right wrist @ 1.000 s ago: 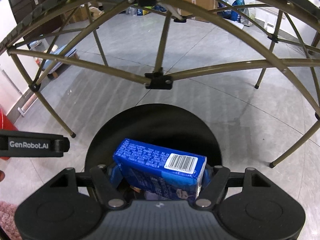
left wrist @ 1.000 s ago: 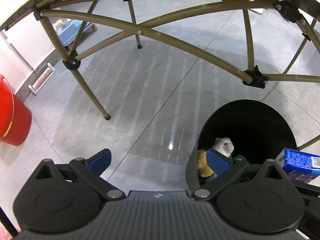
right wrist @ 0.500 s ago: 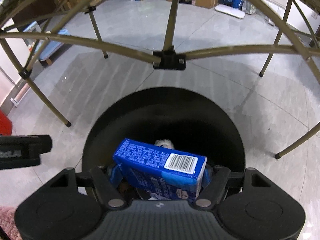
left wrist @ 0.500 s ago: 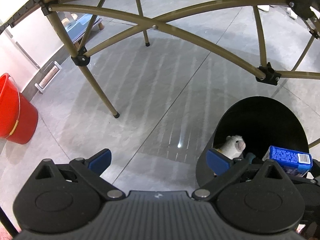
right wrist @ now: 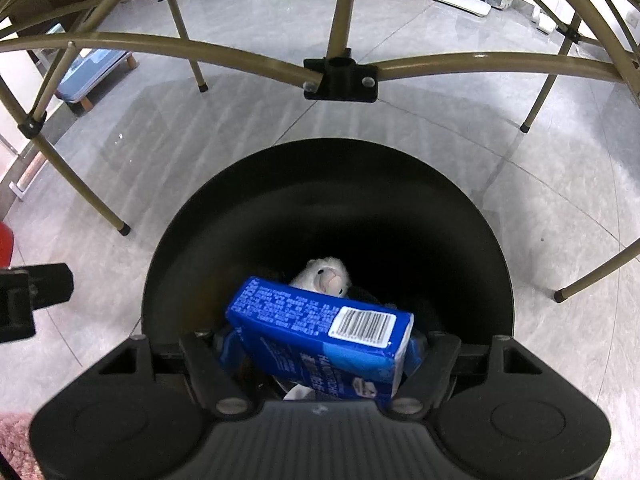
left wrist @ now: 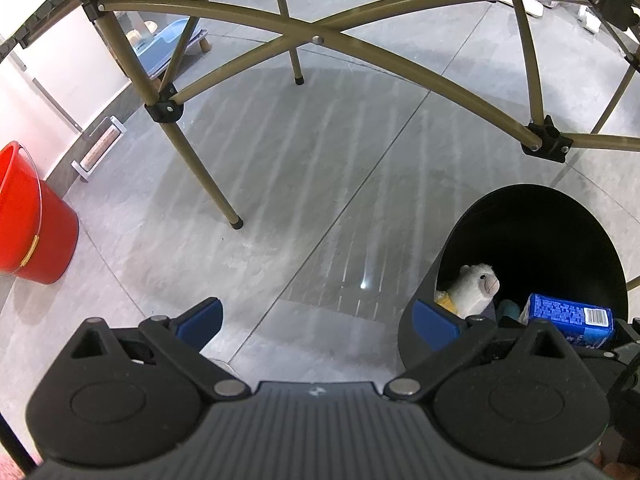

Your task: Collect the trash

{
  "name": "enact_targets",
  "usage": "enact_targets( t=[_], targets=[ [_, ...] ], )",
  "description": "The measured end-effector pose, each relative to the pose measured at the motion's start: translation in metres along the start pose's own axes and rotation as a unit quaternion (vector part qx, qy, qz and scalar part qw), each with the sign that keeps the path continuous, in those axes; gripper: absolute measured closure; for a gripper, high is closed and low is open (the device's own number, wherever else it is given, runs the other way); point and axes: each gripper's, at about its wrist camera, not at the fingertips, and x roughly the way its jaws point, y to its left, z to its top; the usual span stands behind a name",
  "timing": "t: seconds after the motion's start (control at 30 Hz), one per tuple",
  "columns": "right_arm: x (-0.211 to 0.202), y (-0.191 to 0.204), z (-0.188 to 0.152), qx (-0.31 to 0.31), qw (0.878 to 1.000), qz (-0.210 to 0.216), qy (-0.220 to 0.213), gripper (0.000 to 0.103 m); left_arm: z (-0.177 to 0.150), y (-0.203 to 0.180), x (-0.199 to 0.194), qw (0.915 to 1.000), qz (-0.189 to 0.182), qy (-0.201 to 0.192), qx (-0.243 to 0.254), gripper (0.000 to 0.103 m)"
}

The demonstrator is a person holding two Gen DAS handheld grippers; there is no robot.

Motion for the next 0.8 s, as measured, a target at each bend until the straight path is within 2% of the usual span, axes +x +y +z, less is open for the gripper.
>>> enact_targets(
  t=[0.07, 0.1, 0.13, 0.2, 0.5, 0.8],
  targets=[
    [0.001, -0.001, 0.000, 0.000, 1.000, 0.002, 0.003, 0.031, 0.000, 0.000, 0.000, 1.0000, 0.000, 0.000, 0.000, 0.000],
    [0.002, -0.001, 0.000, 0.000, 1.000, 0.003, 0.005, 0.026, 0.000, 0.000, 0.000, 1.0000, 0.000, 0.000, 0.000, 0.000],
    [0.003, -0.001, 0.000, 0.000, 1.000, 0.002, 0.008, 0.012, 0.000, 0.000, 0.000, 1.0000, 0.000, 0.000, 0.000, 0.000],
    [0.005, -0.002, 0.001, 0.000, 1.000, -0.003, 0.009, 0.000, 0.000, 0.000, 0.000, 1.0000, 0.000, 0.000, 0.000, 0.000],
    [-0.009, -0.007, -0.003, 0.002, 1.000, -0.011, 0.002, 0.000, -0.001, -0.001, -0.008, 0.9999, -0.012, -0.008, -0.004, 0.000],
    [-0.069, -0.014, -0.013, -0.007, 1.000, -0.014, -0.024, 0.000, -0.012, -0.006, -0.066, 0.9969, -0.035, -0.070, 0.010, 0.000]
  ],
)
